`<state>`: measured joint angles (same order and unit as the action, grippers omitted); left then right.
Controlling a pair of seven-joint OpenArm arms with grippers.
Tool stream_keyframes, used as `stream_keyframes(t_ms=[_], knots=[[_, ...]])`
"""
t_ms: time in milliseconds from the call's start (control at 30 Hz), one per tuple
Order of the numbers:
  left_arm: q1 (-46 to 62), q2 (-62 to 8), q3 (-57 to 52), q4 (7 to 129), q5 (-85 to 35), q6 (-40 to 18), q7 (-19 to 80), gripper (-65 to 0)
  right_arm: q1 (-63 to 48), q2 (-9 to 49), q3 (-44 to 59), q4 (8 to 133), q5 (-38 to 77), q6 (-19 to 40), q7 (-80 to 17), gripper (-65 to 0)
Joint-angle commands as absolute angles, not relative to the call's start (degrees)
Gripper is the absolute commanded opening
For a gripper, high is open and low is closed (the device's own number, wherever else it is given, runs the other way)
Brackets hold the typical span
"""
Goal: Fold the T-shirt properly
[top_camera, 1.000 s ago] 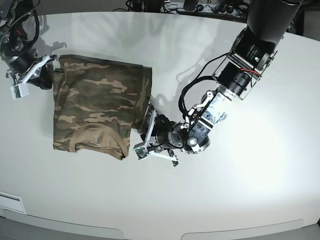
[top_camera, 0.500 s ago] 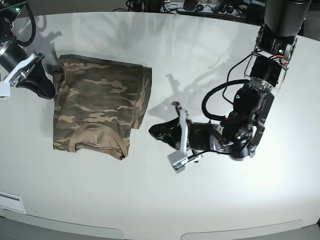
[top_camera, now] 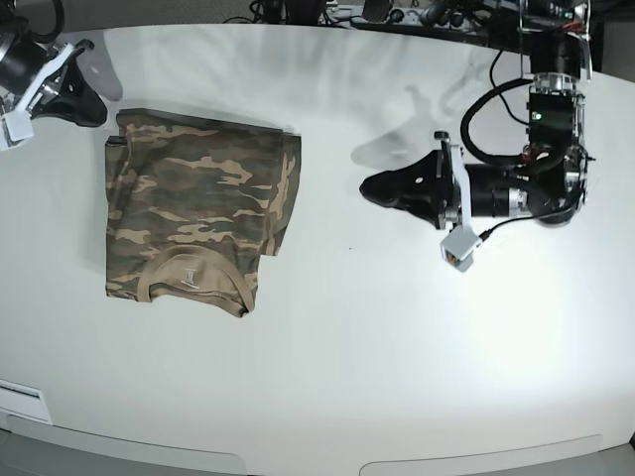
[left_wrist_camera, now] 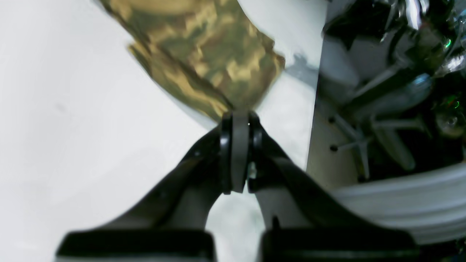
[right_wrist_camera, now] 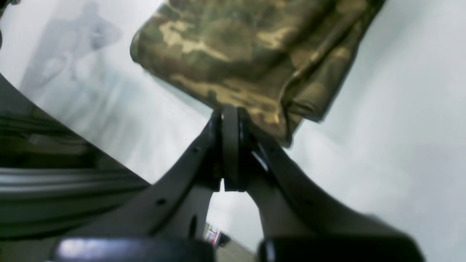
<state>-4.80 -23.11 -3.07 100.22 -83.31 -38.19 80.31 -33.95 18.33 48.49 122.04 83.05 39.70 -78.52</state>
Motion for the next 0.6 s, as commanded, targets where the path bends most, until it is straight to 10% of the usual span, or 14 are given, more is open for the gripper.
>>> stream_keyframes(t_ms=[0, 567], knots=[[-3.42, -24.99, -3.99, 103.66, -85.0, -38.3, 80.0, -65.0, -35.83, 19.18, 49.58, 124.46, 85.0, 40.0, -77.45, -65.0], [44.69, -32.21, -22.13, 135.0, -85.0, -37.71, 80.0, -65.0, -59.16, 16.12, 54.7, 130.67, 85.0, 40.0, -80.0, -65.0]])
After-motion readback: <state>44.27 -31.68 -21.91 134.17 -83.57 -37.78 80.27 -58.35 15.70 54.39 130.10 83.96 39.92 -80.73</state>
